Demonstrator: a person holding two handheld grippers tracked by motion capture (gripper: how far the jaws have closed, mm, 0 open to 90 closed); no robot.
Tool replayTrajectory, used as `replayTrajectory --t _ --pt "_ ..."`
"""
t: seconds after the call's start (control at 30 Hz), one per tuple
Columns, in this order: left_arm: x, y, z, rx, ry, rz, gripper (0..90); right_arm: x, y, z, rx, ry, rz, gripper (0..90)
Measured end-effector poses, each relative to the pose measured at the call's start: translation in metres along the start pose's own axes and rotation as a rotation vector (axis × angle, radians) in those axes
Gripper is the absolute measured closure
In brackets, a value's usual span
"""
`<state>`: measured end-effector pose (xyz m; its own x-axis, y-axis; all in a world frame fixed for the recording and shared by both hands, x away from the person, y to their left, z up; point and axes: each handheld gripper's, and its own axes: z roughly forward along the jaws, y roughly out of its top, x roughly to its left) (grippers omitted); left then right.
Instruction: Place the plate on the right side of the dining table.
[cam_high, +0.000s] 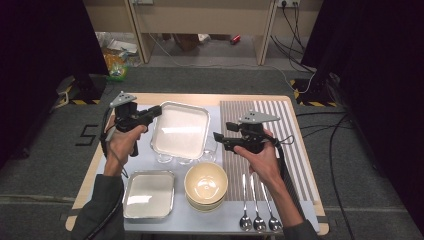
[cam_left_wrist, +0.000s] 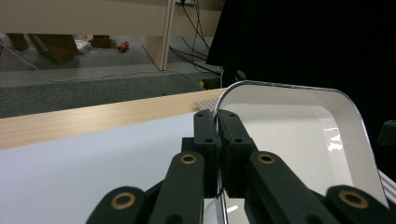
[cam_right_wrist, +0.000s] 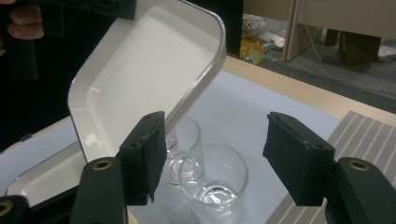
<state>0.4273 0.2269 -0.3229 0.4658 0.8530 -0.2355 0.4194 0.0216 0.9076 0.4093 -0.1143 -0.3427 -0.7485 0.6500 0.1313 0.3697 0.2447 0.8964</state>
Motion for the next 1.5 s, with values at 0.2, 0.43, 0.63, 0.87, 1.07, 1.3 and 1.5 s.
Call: replayTrajectory --t 0.2,0.43,0.63,0.87,1.07,1.3,1.5 --pt "-0.006 0.002 0.003 -0.006 -0.019 -0.007 86.9 -0.001 0.002 0.006 -0.017 0.043 0.041 43.1" --pt "-0.017 0.005 0.007 -0.010 -0.046 0.002 86.8 -0.004 0.003 0.009 -0.033 0.059 0.079 48.8" --pt "-0.024 0.005 0.011 -0.009 -0.067 0.001 87.2 -0.009 0.003 0.010 -0.048 0.080 0.090 57.1" --pt "-0.026 0.006 0.011 -0.011 -0.074 0.001 87.5 -0.011 0.003 0.010 -0.063 0.103 0.112 65.0" --pt "-0.027 0.005 0.011 -0.010 -0.076 0.004 87.6 -0.013 0.004 0.009 -0.087 0.108 0.128 68.0" --pt "-0.031 0.007 0.010 -0.007 -0.097 0.013 87.3 -0.017 0.006 0.000 -0.165 0.123 0.194 75.1" --pt "-0.037 0.007 0.012 -0.003 -0.123 0.017 86.5 -0.021 0.006 -0.008 -0.193 0.088 0.202 77.4"
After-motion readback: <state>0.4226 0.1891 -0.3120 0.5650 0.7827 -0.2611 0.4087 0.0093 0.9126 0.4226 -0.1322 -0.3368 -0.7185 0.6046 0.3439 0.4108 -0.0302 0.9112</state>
